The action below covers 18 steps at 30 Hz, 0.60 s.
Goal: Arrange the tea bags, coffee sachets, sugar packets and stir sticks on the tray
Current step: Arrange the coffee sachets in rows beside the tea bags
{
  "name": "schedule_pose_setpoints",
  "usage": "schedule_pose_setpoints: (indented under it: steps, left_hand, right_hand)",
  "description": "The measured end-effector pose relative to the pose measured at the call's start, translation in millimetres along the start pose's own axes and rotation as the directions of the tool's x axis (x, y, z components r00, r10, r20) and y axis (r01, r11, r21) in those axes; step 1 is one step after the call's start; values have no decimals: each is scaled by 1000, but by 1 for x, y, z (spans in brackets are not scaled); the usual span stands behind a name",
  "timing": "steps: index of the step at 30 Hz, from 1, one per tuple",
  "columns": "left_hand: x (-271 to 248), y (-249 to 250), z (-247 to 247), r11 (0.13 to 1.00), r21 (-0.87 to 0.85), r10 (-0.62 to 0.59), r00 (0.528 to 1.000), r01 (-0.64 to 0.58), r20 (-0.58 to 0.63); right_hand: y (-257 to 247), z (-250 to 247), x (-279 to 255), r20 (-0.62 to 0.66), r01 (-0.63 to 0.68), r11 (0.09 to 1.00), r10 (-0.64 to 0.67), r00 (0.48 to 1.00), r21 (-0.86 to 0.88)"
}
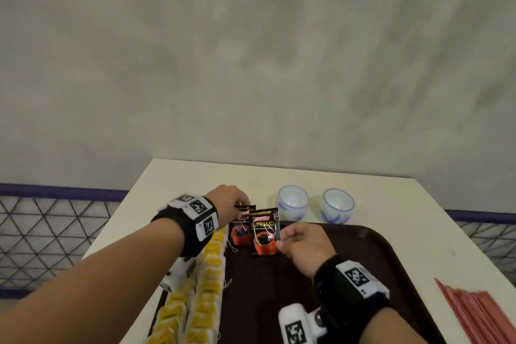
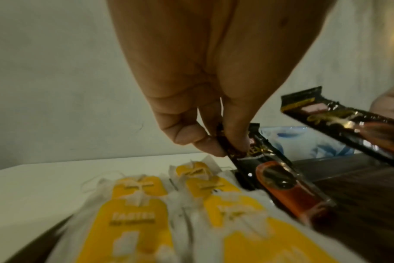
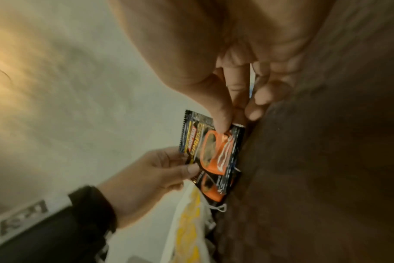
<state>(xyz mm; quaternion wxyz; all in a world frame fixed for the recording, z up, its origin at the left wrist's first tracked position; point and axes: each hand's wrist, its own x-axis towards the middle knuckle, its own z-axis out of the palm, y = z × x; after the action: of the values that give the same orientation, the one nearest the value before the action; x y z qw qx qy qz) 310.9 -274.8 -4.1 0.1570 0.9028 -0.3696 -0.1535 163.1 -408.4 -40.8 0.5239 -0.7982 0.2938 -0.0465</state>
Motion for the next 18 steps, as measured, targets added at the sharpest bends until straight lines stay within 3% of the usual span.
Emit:
schedule_pose_setpoints:
  steps: [9,13,18]
  left_hand:
    - [20,-4,4,996,83,-16,999,19,-40]
    - [18,-8,4,999,25,-43,998,44,-36]
    - [10,-12,-2,998,-48,-54,991,49,-122]
  right_hand:
    - [1,30,20,32,-117,993,117,993,-9]
    - [-2,35,21,22,-132,991,132,991,-9]
    - [-4,39,20,23,-149,988,149,989,28]
